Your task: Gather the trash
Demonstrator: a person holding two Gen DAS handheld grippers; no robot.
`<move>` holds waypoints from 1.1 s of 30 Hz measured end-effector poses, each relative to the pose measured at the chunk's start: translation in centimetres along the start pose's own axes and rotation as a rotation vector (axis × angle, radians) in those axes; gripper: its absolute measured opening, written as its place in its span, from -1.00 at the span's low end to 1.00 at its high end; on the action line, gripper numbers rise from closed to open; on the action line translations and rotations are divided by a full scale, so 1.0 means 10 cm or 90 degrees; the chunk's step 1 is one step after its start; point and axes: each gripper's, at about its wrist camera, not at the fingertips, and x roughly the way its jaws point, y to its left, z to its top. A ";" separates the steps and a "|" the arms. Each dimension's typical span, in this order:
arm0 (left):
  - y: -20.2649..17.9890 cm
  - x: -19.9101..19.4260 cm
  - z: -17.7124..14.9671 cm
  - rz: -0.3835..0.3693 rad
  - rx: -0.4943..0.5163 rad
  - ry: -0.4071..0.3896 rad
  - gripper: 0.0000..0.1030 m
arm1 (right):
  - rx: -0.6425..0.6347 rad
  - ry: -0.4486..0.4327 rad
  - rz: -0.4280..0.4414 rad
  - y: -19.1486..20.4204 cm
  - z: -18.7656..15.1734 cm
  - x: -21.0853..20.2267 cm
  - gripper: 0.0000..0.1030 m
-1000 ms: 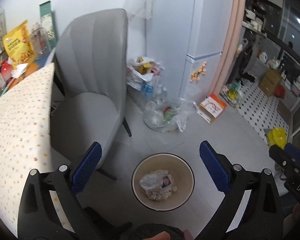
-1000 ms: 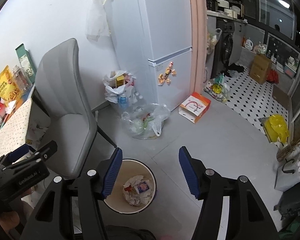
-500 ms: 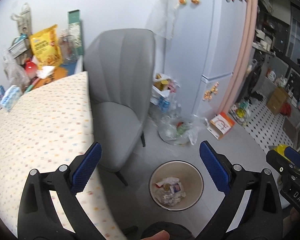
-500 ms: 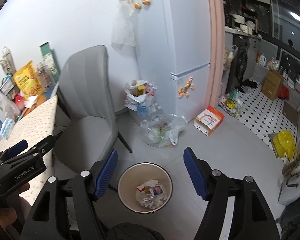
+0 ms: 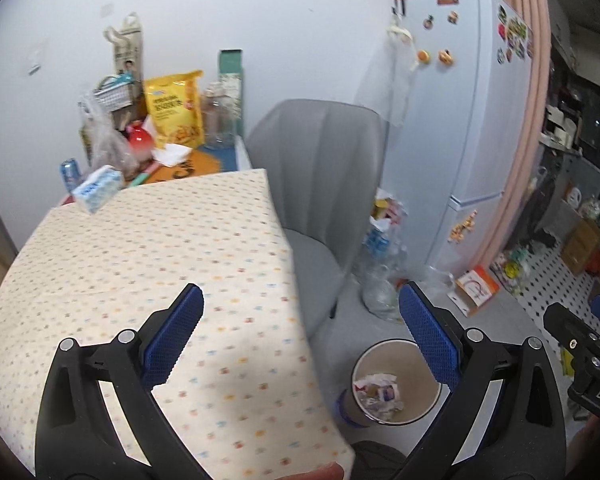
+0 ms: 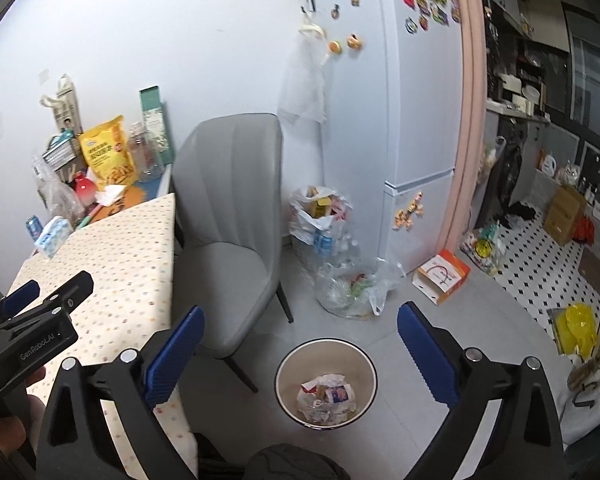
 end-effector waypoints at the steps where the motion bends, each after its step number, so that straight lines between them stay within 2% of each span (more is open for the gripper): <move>1: 0.06 -0.06 -0.01 0.004 -0.004 -0.003 0.89 | -0.003 -0.002 0.001 0.04 -0.01 -0.03 0.85; 12: 0.60 -0.48 -0.16 0.033 -0.035 -0.029 0.89 | -0.036 -0.028 0.011 0.52 -0.14 -0.47 0.85; 19: 0.86 -0.61 -0.23 0.044 -0.051 -0.033 0.89 | -0.063 -0.039 0.010 0.78 -0.21 -0.67 0.85; 33: 1.21 -0.83 -0.26 0.076 -0.081 -0.058 0.89 | -0.096 -0.052 0.036 1.15 -0.23 -0.81 0.85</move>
